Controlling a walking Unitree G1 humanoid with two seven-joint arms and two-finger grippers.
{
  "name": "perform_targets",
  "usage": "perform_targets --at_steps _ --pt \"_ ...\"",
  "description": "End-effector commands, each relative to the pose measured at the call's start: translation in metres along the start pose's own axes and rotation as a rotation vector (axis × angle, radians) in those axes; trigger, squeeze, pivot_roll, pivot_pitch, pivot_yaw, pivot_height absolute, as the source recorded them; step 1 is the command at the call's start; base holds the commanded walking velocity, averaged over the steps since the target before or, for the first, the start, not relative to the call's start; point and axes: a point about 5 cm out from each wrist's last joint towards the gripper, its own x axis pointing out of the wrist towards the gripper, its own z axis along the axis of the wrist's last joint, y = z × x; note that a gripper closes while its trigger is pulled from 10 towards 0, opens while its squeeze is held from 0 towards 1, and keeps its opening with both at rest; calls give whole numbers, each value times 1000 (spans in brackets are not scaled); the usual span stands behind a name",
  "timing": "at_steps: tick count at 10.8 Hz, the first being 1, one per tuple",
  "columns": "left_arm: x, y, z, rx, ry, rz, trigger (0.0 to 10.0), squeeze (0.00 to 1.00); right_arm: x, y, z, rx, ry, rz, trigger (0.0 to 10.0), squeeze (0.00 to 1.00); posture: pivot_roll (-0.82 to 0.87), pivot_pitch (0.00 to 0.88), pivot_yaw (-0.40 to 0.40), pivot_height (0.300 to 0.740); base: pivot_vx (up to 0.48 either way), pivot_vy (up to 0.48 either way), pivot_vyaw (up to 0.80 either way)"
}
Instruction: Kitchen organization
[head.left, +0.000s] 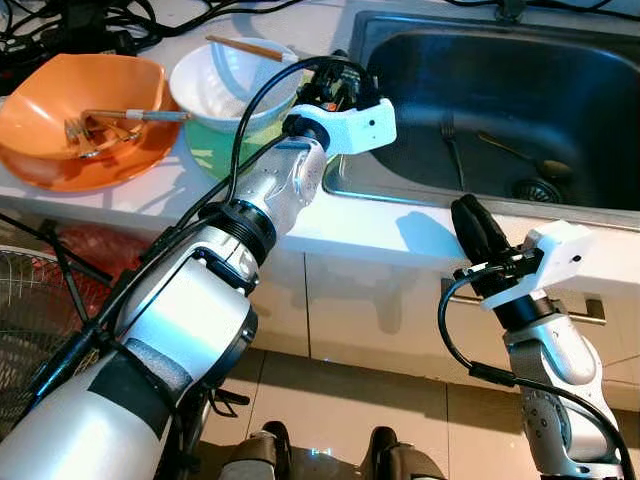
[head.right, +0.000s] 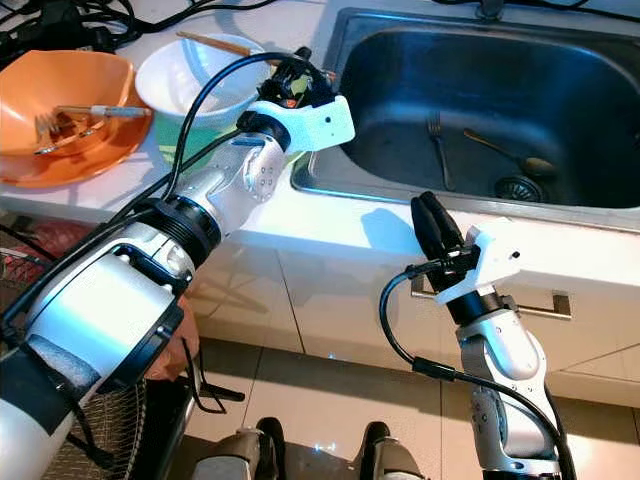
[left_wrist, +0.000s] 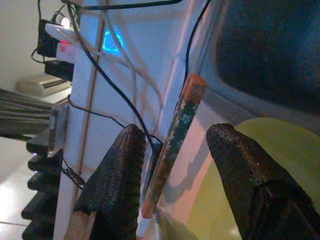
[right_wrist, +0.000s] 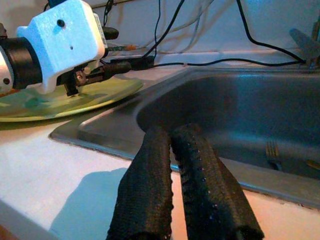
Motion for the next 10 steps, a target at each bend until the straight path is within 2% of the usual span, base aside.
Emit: perform_targets --at_steps 1,5,6,7,10 --pt "1 4 0 -12 1 19 10000 0 -10 -4 -21 50 113 -46 10000 0 -28 267 47 740 0 0 0" --pt "2 4 1 -15 2 24 10000 0 -12 -4 -22 51 117 -48 10000 0 -29 268 48 740 0 0 0" --pt "2 5 1 -15 2 24 7333 0 -12 -4 -22 50 118 -49 10000 0 -28 266 48 740 0 0 0" --pt "2 5 1 -15 3 26 0 0 -12 -5 -22 50 118 -50 10000 0 -28 266 48 740 0 0 0" --pt "2 8 -1 -11 4 36 0 0 -10 -3 -24 54 118 -48 10000 0 -26 262 48 740 0 0 0"
